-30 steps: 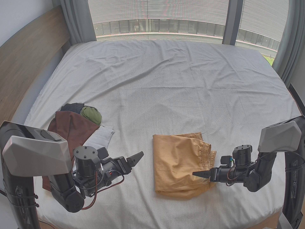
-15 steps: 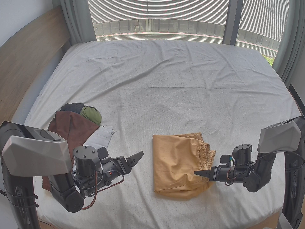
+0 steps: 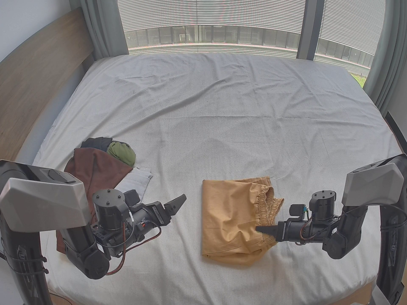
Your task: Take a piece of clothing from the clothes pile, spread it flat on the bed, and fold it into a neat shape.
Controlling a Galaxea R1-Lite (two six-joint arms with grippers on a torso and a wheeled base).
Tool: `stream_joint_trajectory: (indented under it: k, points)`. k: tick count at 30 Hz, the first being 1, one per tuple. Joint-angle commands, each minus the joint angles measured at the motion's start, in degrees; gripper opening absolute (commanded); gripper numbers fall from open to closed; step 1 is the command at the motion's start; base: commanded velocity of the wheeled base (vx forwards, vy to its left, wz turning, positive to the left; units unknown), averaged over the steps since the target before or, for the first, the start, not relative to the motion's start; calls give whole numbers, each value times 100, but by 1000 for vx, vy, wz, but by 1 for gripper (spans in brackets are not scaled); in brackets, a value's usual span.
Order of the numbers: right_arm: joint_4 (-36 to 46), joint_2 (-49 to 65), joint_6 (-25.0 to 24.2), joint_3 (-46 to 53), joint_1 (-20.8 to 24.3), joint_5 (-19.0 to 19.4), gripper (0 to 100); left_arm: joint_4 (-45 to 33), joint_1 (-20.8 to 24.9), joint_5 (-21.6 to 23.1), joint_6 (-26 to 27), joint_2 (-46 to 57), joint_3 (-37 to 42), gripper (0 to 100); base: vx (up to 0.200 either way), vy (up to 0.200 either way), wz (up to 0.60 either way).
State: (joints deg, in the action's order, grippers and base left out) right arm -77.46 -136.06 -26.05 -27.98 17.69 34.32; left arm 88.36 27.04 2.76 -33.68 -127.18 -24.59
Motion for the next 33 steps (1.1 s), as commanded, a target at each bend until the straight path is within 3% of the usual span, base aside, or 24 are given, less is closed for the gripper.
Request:
stream_joint_trajectory:
  k: [1, 9, 18, 33]
  points:
    - [-94, 326, -32, 29, 235, 22, 0, 6, -137, -12, 64, 203, 7, 100, 0, 0, 0]
    - [-481, 651, -410, -59, 428, 40, 0, 6, -155, -3, 64, 273, 24, 100, 0, 0, 0]
    - [-656, 800, -401, -164, 569, 49, 0, 6, -173, -3, 28, 273, 33, 100, 0, 0, 0]
    - [565, 1512, -436, -1518, 754, 49, 0, 6, -366, 67, 20, 387, 218, 100, 0, 0, 0]
